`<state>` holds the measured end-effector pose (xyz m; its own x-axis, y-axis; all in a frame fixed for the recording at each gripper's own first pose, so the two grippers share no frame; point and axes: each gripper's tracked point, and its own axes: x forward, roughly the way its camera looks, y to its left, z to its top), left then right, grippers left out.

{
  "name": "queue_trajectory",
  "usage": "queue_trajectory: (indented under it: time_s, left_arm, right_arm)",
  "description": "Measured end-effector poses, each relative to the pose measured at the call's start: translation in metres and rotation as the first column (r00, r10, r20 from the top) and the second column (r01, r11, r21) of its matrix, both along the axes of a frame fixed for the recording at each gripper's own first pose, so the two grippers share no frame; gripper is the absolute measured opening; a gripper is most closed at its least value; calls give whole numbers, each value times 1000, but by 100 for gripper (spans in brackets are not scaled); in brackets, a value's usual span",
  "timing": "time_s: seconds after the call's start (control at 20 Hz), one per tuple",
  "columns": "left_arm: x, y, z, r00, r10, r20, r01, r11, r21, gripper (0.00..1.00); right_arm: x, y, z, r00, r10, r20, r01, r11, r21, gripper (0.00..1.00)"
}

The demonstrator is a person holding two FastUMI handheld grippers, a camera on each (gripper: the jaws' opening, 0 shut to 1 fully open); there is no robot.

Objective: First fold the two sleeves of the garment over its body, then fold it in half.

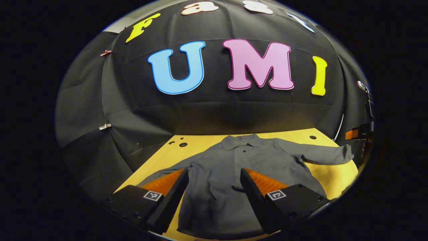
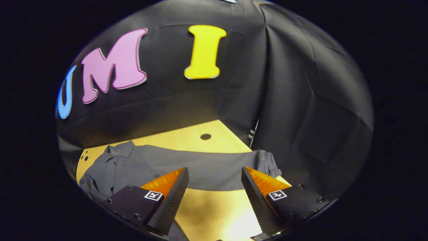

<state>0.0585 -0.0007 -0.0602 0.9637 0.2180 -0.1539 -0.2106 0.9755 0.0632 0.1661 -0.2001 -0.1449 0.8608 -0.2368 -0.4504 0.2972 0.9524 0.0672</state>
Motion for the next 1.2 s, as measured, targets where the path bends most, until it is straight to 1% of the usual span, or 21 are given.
queue_trajectory:
  time_s: [0.15, 0.3, 0.5, 0.7, 0.8, 0.9, 1.05, 1.15, 1.2]
  left_arm:
    - [3, -7, -12, 999, 11, -43, -11, 1000, -6, 98]
    - [7, -13, -18, 998, 14, -68, -14, 1000, 4, 98]
    - [13, -19, -20, 996, 16, -87, -15, 1000, 17, 98]
    - [20, -20, -23, 994, 24, -104, -21, 999, 27, 98]
    - [24, -18, -25, 992, 23, -121, -20, 999, 29, 98]
    - [28, -21, -32, 988, -2, -151, 8, 999, 38, 98]
    - [30, -19, -33, 986, -8, -167, 18, 998, 60, 98]
    - [32, -20, -33, 986, -6, -169, 16, 998, 58, 98]
    - [34, -23, -33, 985, -9, -171, 18, 998, 54, 98]
  right_arm:
    - [10, -34, -25, 996, -70, -54, 71, 997, 15, 98]
    - [19, -65, -48, 985, -139, -102, 145, 988, 48, 97]
    - [28, -106, -79, 962, -223, -159, 234, 971, 53, 98]
    - [36, -140, -105, 934, -285, -214, 300, 953, 45, 98]
    - [44, -154, -117, 921, -308, -239, 331, 942, 58, 98]
    - [47, -168, -129, 905, -331, -268, 362, 929, 75, 98]
    - [48, -181, -160, 881, -334, -334, 387, 916, 104, 98]
    - [49, -179, -173, 877, -314, -363, 380, 917, 125, 98]
    - [50, -181, -171, 881, -309, -358, 365, 926, 98, 98]
